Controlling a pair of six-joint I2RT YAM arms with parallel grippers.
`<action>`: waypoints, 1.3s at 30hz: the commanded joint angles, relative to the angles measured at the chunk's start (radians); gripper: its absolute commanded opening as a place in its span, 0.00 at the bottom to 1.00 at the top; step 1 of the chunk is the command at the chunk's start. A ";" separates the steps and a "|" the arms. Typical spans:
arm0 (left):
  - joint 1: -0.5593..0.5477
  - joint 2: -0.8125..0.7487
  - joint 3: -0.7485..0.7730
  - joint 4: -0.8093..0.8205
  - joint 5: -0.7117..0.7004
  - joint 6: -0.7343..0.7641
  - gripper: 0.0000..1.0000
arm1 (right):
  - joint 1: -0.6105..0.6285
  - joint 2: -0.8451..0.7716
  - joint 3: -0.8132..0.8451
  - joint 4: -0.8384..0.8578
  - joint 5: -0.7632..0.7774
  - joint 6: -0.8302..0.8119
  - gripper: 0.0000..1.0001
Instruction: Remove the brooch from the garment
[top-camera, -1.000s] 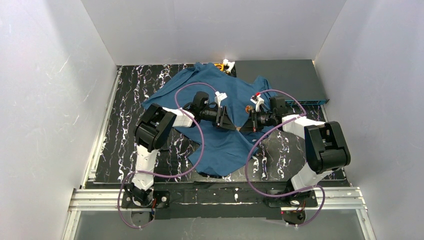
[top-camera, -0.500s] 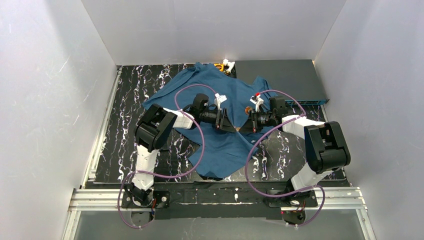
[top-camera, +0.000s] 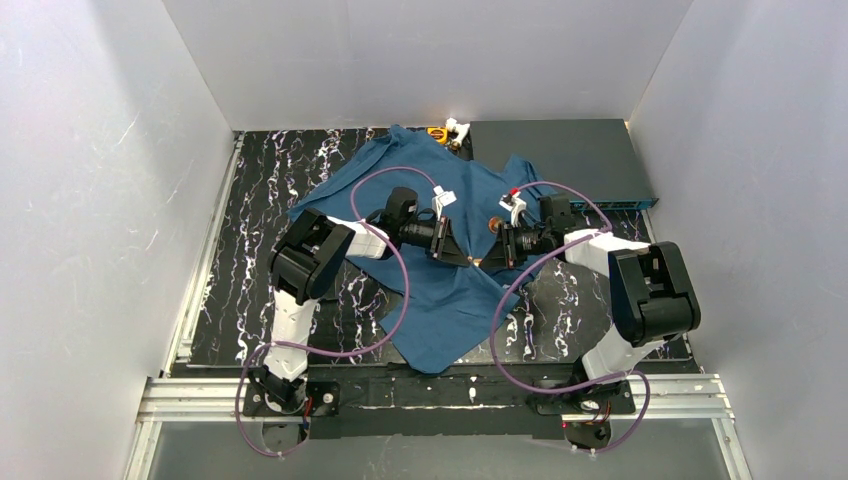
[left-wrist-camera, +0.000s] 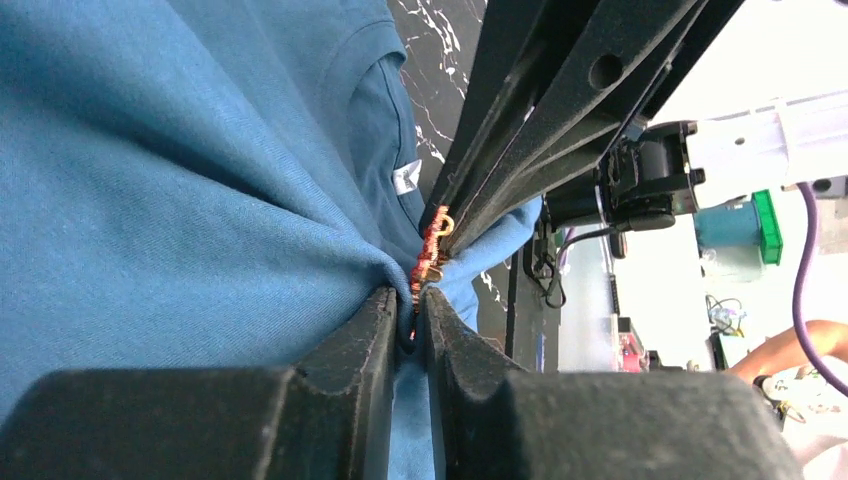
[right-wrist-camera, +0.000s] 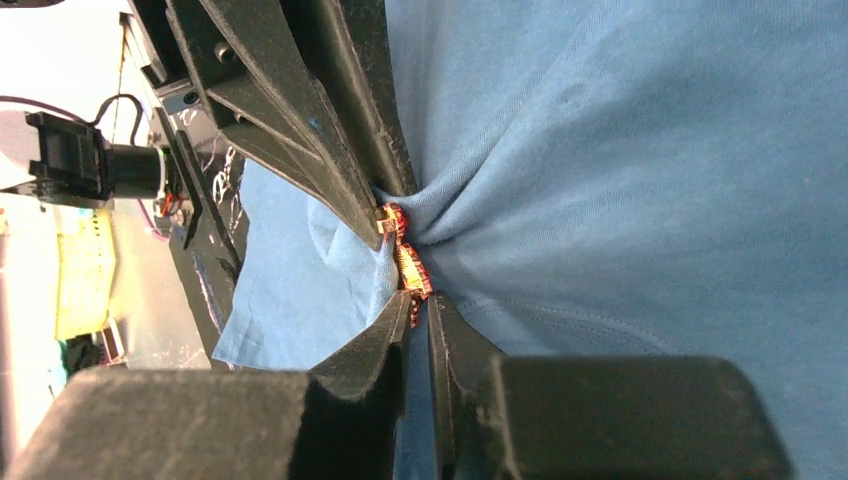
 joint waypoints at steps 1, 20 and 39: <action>-0.011 -0.015 -0.021 0.025 0.055 0.044 0.08 | -0.004 0.024 0.104 -0.219 -0.055 -0.210 0.23; -0.015 -0.028 -0.020 0.019 0.100 0.110 0.00 | -0.001 0.278 0.504 -0.919 -0.107 -0.869 0.52; -0.020 -0.024 -0.009 0.010 0.103 0.116 0.00 | 0.041 0.360 0.592 -0.902 -0.140 -0.828 0.49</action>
